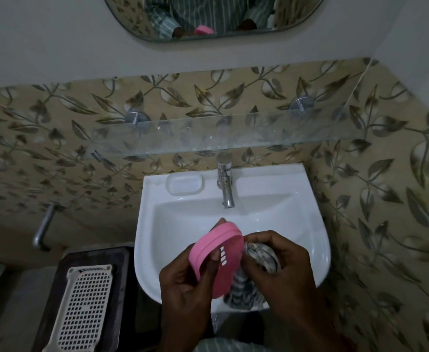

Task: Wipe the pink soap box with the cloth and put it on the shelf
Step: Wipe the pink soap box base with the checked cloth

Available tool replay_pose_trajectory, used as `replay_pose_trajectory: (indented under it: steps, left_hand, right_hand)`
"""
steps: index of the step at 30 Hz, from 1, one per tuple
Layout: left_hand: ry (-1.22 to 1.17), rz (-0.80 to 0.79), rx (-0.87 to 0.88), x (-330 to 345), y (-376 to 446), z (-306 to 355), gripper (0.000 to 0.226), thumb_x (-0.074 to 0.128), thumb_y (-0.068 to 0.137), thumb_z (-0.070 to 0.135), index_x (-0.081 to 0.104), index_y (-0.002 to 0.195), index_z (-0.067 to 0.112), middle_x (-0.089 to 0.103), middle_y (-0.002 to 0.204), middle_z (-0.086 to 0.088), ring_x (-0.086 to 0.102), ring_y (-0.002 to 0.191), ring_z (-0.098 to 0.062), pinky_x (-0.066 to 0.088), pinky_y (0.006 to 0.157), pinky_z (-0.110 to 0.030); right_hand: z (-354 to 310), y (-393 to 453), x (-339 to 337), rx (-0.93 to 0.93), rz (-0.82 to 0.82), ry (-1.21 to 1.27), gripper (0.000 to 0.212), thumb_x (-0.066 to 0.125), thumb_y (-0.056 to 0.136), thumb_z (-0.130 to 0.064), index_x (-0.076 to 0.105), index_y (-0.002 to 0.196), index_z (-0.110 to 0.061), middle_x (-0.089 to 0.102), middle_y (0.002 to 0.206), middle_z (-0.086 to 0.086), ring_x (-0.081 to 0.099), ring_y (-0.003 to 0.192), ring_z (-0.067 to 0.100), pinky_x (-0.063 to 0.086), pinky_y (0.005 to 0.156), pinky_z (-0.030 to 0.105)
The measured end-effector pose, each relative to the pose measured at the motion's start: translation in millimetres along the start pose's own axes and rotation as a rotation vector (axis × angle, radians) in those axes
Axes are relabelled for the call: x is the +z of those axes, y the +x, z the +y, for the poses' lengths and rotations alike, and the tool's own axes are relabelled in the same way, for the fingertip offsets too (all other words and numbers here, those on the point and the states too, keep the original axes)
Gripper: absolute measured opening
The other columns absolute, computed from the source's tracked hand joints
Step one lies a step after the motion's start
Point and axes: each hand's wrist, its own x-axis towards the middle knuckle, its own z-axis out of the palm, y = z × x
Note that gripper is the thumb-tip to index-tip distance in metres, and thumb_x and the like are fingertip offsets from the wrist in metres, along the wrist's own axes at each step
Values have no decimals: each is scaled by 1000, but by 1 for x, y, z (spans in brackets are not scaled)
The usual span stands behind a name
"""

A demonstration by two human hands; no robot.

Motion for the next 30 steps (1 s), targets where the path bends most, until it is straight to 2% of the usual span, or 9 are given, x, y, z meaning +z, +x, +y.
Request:
replay_pose_trajectory:
  steps: [3, 7, 10, 15, 17, 19, 22, 27, 30]
  left_hand:
    - [31, -113, 28, -3, 0, -4, 46, 76, 95, 35, 69, 136, 19, 71, 140, 3, 67, 129, -18, 59, 96, -28]
    - [267, -261, 8, -11, 1, -8, 50, 71, 93, 35, 64, 142, 31, 70, 137, 17, 67, 127, -9, 60, 101, -40]
    - [258, -277, -40, -8, 2, -5, 45, 66, 94, 34, 70, 137, 23, 75, 131, 14, 70, 124, -10, 59, 100, -49]
    - [295, -307, 19, -9, 3, -1, 43, 57, 94, 20, 71, 131, 38, 81, 105, 10, 77, 89, -17, 62, 76, -38]
    - [279, -292, 12, -13, 4, -3, 45, 59, 96, 22, 68, 138, 34, 81, 113, 7, 76, 103, -21, 64, 82, -50]
    - [267, -287, 21, -16, 1, -2, 47, 61, 97, 28, 63, 143, 38, 79, 114, 6, 75, 102, -28, 63, 85, -59]
    - [393, -303, 97, -15, -2, 2, 50, 57, 99, 31, 56, 147, 43, 78, 113, 8, 73, 99, -35, 62, 82, -50]
    - [390, -341, 132, -11, 0, 1, 66, 53, 94, -3, 56, 150, 31, 68, 141, 18, 72, 116, -5, 60, 92, -25]
    - [341, -317, 140, -14, -3, -2, 56, 58, 100, 10, 55, 151, 33, 67, 143, 16, 70, 124, -15, 63, 93, -38]
  right_hand:
    - [-1, 11, -15, -289, -4, -327, 26, 85, 70, -6, 72, 92, -14, 70, 89, -4, 68, 81, 9, 56, 68, 25]
    - [-11, 14, -23, -499, -169, -615, 31, 79, 76, -6, 68, 105, -8, 64, 100, 4, 65, 89, 13, 56, 78, 23]
    - [-18, 11, -20, -459, -171, -499, 41, 83, 73, -10, 65, 109, -6, 68, 103, 3, 66, 94, 11, 55, 83, 21]
    - [-33, -4, -1, -438, -240, -341, 26, 78, 82, -18, 71, 106, -12, 60, 116, 4, 61, 106, 7, 50, 88, 17]
    - [-31, -4, -6, -413, -263, -352, 26, 76, 83, -12, 71, 108, -11, 55, 114, 4, 60, 102, 6, 49, 85, 12]
    - [-25, 5, -19, -373, -225, -429, 29, 76, 81, -5, 71, 109, -8, 55, 110, 3, 59, 98, 1, 50, 81, 8]
    - [-24, 11, -27, -312, -185, -467, 25, 74, 82, -2, 71, 107, -7, 56, 107, 2, 58, 93, -3, 47, 81, 4]
    - [-35, -21, 3, -445, -365, -422, 34, 63, 88, -7, 64, 121, -17, 52, 124, -3, 54, 115, 10, 45, 98, 20]
    - [-25, -8, -13, -411, -232, -438, 44, 62, 78, 12, 68, 117, -9, 58, 120, 6, 58, 113, 15, 48, 95, 17]
